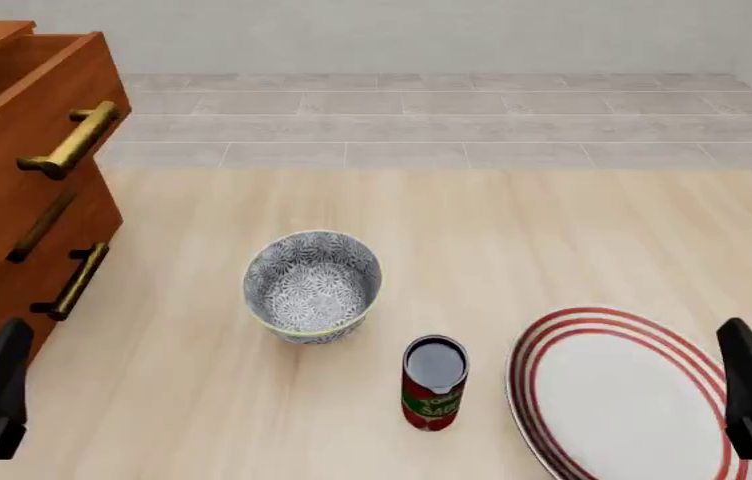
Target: Put the bowl on top of the cabinet.
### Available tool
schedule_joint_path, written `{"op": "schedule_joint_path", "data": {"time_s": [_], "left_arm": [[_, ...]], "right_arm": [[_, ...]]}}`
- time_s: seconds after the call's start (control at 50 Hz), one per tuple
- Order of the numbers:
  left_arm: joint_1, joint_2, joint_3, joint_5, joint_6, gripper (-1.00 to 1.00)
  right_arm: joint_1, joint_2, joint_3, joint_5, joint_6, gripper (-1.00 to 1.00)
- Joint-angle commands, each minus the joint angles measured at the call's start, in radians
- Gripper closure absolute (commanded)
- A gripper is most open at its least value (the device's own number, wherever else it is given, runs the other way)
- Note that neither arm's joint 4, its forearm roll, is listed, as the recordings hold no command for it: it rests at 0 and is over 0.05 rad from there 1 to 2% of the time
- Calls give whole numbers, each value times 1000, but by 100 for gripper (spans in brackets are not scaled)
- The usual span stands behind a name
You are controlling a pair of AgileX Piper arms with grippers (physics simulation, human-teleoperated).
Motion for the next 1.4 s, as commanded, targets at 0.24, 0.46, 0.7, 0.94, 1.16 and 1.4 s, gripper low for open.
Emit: {"op": "schedule_joint_path", "data": {"time_s": [0.24, 0.46, 0.7, 0.94, 1.16, 1.4], "left_arm": [[15, 0, -14, -37, -9, -100], [-2, 0, -27, -8, 41, -100], [-180, 143, -142, 10, 7, -100], [-273, 464, -199, -171, 5, -100], [-380, 686, -302, -228, -70, -100], [-434, 888, -406, -245, -87, -100]], "right_arm": [[-1, 7, -1, -3, 3, -100], [-1, 5, -3, 0, 2, -100], [-1, 6, -3, 0, 2, -100], [-1, 8, -4, -2, 2, -100], [-1, 11, -2, -7, 2, -100], [0, 6, -3, 0, 2, -100]]}}
